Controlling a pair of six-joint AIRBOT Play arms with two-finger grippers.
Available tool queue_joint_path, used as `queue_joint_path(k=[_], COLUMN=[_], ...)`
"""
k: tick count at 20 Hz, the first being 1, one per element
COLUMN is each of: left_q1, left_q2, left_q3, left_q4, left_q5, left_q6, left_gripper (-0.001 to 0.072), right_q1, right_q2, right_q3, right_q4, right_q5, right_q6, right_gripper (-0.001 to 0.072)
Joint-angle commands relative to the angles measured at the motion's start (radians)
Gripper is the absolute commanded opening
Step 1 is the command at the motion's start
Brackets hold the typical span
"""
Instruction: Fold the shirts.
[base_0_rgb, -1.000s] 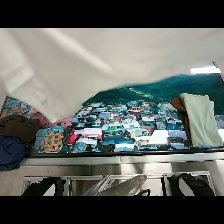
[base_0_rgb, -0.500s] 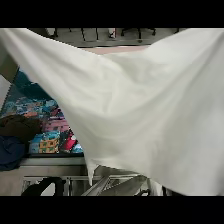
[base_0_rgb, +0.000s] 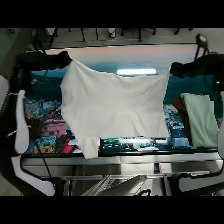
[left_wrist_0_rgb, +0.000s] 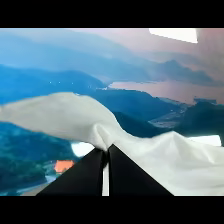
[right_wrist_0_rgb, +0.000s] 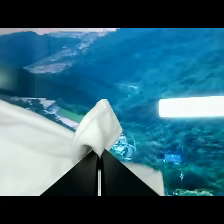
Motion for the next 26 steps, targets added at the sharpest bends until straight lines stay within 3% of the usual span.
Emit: queue_joint_path(k=[1, 2, 3, 4, 5, 11, 14, 16, 17, 21, 26], left_q1=[-0.03, -0.031, -0.027, -0.016, 0.006, 0.227, 0.299, 0.309, 0.298, 0.228, 0.216], left_q2=[-0.196, -0.201, -0.197, -0.185, -0.16, 0.047, 0.093, 0.121, 0.13, 0.132, 0.133], left_q3=[0.121, 0.12, 0.12, 0.12, 0.119, -0.061, -0.243, -0.42, -0.505, -0.699, -0.837], left_q4=[-0.002, -0.002, -0.002, -0.003, -0.002, 0.0, 0.0, -0.006, -0.014, -0.027, -0.03], left_q5=[-0.024, -0.029, -0.022, -0.003, 0.041, 0.359, 0.486, 0.478, 0.463, 0.45, 0.453], left_q6=[0.004, 0.004, 0.004, 0.003, 0.0, 0.0, 0.001, 0.008, 0.027, 0.103, 0.117], left_gripper=[0.0021, 0.0029, 0.0307, 0.0708, 0.069, 0.0689, 0.0689, 0.0689, 0.0689, 0.0689, 0.0688], right_q1=[0.002, 0.001, -0.004, -0.013, -0.034, -0.224, -0.239, -0.233, -0.231, -0.243, -0.256], right_q2=[-0.156, -0.166, -0.166, -0.161, -0.153, -0.068, -0.064, -0.051, -0.043, -0.002, 0.09], right_q3=[-0.016, -0.016, -0.012, 0.003, 0.029, 0.06, -0.031, -0.155, -0.218, -0.353, -0.504], right_q4=[0.047, 0.059, 0.058, 0.055, 0.046, 0.014, 0.014, 0.014, 0.018, 0.017, -0.036], right_q5=[0.105, 0.117, 0.117, 0.095, 0.04, -0.356, -0.495, -0.507, -0.507, -0.507, -0.466], right_q6=[0.025, 0.024, 0.024, 0.025, 0.025, 0.016, -0.018, -0.03, -0.034, -0.077, -0.092], right_gripper=[0.0023, 0.0033, 0.0193, 0.0432, 0.0503, 0.0503, 0.0502, 0.0489, 0.0433, 0.0433, 0.0434])
